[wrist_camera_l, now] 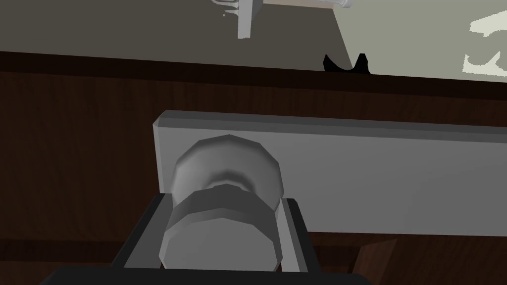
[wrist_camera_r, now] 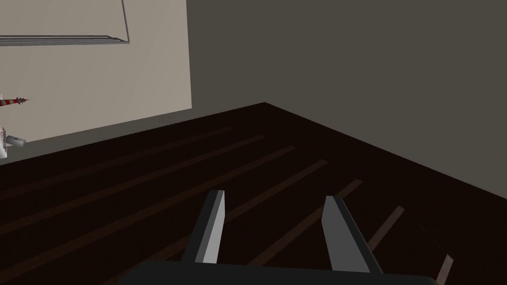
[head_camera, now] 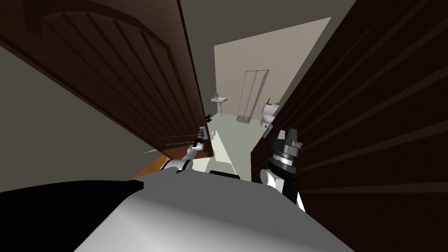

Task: Push the door open

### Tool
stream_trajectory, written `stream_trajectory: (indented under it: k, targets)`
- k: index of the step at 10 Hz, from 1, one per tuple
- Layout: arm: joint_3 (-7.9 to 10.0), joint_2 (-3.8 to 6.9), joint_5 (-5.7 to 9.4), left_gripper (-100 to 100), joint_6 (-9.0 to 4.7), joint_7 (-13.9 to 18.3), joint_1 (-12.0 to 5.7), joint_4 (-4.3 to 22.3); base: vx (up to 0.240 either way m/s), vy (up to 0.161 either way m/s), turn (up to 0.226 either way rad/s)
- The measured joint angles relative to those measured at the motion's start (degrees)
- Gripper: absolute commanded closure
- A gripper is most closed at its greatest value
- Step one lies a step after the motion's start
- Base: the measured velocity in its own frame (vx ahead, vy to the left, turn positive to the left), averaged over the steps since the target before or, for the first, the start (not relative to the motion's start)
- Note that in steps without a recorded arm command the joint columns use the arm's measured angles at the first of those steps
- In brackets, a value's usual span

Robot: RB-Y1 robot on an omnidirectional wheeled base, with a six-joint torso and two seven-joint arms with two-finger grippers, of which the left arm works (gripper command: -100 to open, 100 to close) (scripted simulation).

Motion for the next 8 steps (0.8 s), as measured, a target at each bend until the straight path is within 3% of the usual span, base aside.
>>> stream_trajectory:
  k: [2,5,7,8]
  targets:
    - [0.29,0.56,0.15,100,-0.19,0.2,-0.28,0.7,0.088,-0.028,0.026]
    - [1.4,0.77,0.59,100,-0.12,-0.3,-0.18,1.6,0.186,-0.049,0.05]
    - [2.69,0.74,1.02,100,0.73,-1.1,1.15,-0.9,0.169,-0.048,0.053]
    - [2.95,1.27,1.15,100,0.2,-1.1,0.45,0.3,0.16,-0.056,0.025]
